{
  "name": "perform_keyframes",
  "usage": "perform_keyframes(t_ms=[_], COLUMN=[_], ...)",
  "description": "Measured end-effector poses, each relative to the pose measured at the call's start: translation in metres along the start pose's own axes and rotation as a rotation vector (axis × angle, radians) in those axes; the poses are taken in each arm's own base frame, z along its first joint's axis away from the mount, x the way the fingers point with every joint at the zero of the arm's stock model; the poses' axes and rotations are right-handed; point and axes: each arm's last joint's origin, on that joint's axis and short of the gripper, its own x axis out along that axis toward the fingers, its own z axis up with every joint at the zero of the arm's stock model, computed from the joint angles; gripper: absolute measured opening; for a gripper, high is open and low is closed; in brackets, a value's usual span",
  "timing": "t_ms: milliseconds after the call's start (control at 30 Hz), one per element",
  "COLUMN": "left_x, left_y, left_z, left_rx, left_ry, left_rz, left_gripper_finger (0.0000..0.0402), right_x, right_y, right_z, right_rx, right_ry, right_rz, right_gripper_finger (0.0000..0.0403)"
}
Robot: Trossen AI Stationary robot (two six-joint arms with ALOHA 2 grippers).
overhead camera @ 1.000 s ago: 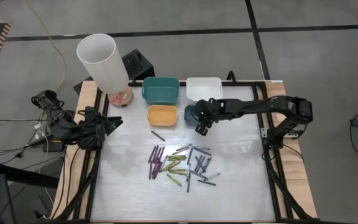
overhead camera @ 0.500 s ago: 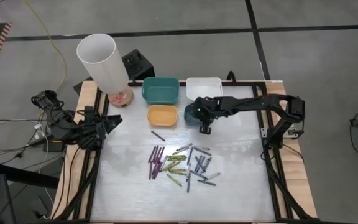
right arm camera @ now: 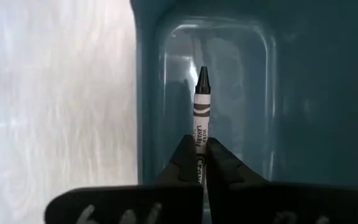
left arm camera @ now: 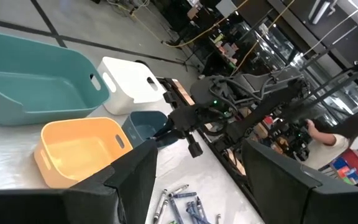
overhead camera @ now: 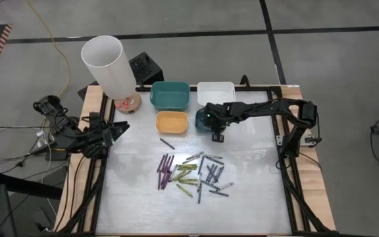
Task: Sort crayons
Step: Put the black crayon into the blue bin
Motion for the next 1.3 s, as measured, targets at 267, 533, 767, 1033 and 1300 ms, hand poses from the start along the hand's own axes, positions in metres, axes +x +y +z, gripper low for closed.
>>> perform_keyframes(t_ms=[267,533,767,1033,1300], left_x=[0.000,0.000,0.000,0.000,0.000], left_y=[0.000,0.000,0.000,0.000,0.001], left_z=[0.000,0.000,0.000,0.000,-0.001], left_rx=[0.003,0.003,-0.005,-0.007,0.005], left_ry=[0.000,0.000,0.005,0.005,0.009], left_rz=[0.000,0.000,-0.004,-0.004,-0.001], left_gripper_finger=[0.0226,0.0226,0.0226,0.0226,0.0226], right_x=[0.000,0.000,-0.013,-0.062,-0.098], right_y=[0.000,0.000,0.000,0.013,0.045], right_z=[0.000,0.000,0.008,0.037,0.057], right_rx=[-0.013,-0.031,-0.011,-0.063,-0.115], right_ry=[0.000,0.002,-0.035,-0.098,-0.139], right_rz=[-0.001,-0.005,-0.009,0.024,0.118], right_gripper_finger=[0.0037,0.0052,0.0054,0.0054,0.0054])
